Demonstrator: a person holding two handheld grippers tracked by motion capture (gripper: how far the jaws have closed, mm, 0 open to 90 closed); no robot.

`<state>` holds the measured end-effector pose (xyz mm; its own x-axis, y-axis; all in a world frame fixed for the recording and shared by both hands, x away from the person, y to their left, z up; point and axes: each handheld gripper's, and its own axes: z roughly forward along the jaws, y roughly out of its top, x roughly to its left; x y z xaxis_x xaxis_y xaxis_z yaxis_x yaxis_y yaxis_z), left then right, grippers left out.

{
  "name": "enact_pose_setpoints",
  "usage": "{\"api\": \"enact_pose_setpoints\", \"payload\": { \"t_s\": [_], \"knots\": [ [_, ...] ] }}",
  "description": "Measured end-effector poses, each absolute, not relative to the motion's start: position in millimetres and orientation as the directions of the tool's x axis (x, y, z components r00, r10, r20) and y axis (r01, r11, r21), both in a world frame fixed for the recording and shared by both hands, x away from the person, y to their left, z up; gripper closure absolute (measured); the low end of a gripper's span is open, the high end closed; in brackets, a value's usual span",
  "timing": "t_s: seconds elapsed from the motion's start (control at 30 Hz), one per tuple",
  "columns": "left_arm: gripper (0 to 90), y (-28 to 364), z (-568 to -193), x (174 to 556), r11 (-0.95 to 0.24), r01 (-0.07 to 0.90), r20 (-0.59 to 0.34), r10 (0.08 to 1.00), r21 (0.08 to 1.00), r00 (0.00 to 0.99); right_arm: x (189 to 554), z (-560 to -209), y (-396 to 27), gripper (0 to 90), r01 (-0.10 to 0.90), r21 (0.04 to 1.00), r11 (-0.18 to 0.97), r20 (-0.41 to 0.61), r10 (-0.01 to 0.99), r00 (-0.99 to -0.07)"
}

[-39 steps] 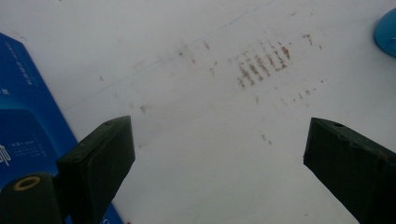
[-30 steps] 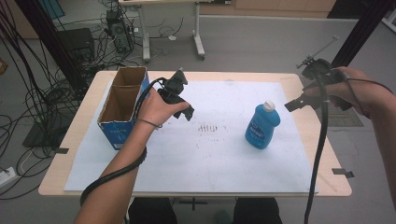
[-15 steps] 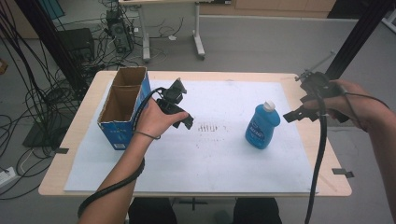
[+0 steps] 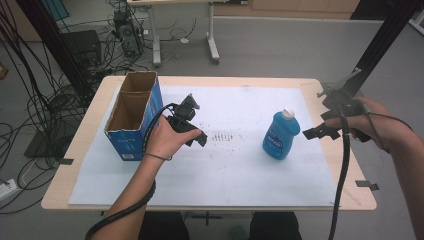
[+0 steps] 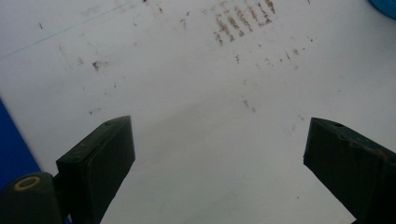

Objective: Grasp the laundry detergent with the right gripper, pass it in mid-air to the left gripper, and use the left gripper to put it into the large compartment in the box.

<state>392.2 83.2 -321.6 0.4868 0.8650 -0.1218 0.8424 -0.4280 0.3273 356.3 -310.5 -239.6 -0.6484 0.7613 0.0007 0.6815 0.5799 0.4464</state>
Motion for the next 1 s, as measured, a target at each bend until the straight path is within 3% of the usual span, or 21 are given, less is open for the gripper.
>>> {"api": "enact_pose_setpoints", "payload": {
  "t_s": [1.0],
  "knots": [
    [9.2,87.2,-343.5,374.9,-0.426,0.857,-0.134,0.869,0.292,0.477,339.7,-300.4,-321.1,7.1,0.7,0.445,0.558,0.038,0.77,-0.637]
  ]
}}
